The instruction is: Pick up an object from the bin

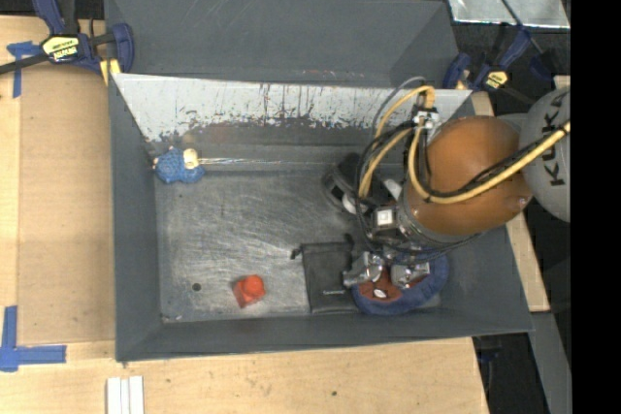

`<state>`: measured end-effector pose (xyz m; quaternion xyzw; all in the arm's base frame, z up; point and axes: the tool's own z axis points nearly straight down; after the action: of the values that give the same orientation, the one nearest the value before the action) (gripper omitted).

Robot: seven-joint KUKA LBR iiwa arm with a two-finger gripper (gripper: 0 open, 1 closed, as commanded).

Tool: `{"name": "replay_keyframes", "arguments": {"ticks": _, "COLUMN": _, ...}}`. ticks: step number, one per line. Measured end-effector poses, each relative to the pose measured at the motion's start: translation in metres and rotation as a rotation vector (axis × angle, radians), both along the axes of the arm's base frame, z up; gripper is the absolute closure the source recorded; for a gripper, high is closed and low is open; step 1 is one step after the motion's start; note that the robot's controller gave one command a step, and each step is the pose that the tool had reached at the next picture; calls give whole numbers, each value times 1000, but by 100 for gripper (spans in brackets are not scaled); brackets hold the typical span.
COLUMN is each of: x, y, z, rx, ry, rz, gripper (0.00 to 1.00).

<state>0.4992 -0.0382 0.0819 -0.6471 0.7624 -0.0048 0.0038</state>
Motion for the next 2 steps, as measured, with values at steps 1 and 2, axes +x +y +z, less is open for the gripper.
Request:
{"name": "replay_keyframes", "arguments": {"ticks": 1, "x": 2, "y": 0, "z": 10, "rx": 4, "ry": 3, "rz": -1, "gripper": 100}}
{"name": "replay_keyframes", "arguments": {"ticks": 2, "x": 4, "y": 1, "z": 19, "rx": 4, "ry": 5, "rz": -3, "gripper": 100}}
